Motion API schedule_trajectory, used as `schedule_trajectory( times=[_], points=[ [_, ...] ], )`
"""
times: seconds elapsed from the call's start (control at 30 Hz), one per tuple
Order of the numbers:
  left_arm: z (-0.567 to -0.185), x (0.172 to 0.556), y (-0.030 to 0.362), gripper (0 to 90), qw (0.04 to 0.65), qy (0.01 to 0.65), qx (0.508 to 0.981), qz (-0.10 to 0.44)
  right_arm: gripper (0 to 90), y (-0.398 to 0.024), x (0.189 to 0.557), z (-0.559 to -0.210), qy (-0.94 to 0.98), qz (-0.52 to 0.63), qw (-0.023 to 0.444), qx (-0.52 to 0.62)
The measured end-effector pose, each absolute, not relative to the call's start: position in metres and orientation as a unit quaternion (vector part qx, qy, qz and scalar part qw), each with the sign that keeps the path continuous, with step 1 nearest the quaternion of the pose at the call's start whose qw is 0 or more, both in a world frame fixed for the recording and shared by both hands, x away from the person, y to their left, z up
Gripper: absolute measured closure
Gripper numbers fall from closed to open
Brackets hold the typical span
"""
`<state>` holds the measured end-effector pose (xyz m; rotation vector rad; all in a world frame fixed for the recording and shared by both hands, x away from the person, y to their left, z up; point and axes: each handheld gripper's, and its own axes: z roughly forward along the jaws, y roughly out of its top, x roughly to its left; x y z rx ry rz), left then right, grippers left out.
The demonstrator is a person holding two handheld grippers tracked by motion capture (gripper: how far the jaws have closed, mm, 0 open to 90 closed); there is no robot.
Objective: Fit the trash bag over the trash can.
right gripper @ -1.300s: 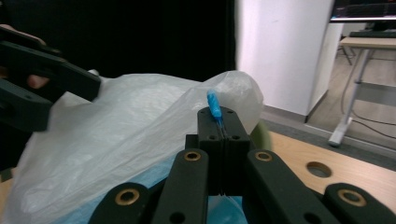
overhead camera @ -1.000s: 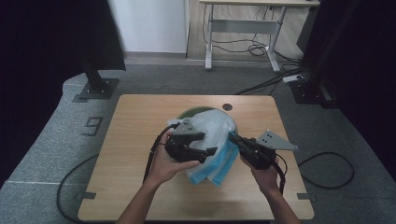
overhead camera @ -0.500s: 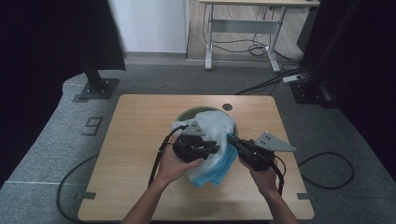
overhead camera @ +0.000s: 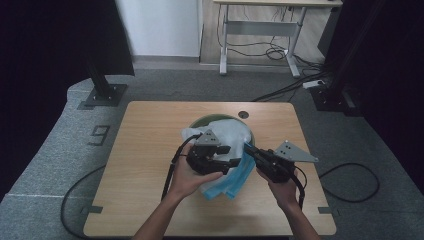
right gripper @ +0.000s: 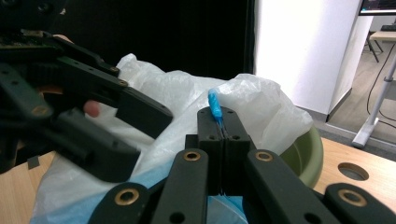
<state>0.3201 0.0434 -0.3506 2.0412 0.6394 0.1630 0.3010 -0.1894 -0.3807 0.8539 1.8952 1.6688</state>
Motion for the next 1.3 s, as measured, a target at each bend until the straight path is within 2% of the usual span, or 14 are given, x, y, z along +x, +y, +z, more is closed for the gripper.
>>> schedule_trajectory(
  times=[0.07, 0.33, 0.5, 0.57, 0.83, 1.1, 1.3],
  points=[
    [-0.353, 0.321, 0.039, 41.1, 0.468, 0.262, 0.841, 0.074, 87.8, -0.189, 0.301, -0.380, 0.690, 0.609, 0.236, 0.311],
    [-0.359, 0.326, 0.038, 74.4, 0.471, 0.261, 0.842, 0.039, 87.8, -0.194, 0.300, -0.378, 0.686, 0.613, 0.234, 0.315],
    [-0.357, 0.328, 0.044, 85.6, 0.490, 0.262, 0.831, 0.024, 87.4, -0.196, 0.300, -0.378, 0.687, 0.612, 0.235, 0.314],
    [-0.355, 0.330, 0.047, 89.1, 0.501, 0.263, 0.825, 0.018, 84.6, -0.199, 0.299, -0.379, 0.687, 0.611, 0.236, 0.314],
    [-0.355, 0.336, 0.056, 90.0, 0.514, 0.272, 0.814, 0.014, 70.0, -0.211, 0.290, -0.380, 0.678, 0.612, 0.249, 0.322],
    [-0.354, 0.339, 0.061, 90.0, 0.518, 0.281, 0.808, 0.016, 70.4, -0.220, 0.265, -0.388, 0.683, 0.607, 0.261, 0.312],
    [-0.353, 0.338, 0.060, 90.0, 0.520, 0.280, 0.807, 0.015, 70.8, -0.214, 0.256, -0.395, 0.694, 0.608, 0.249, 0.296]
  ],
)
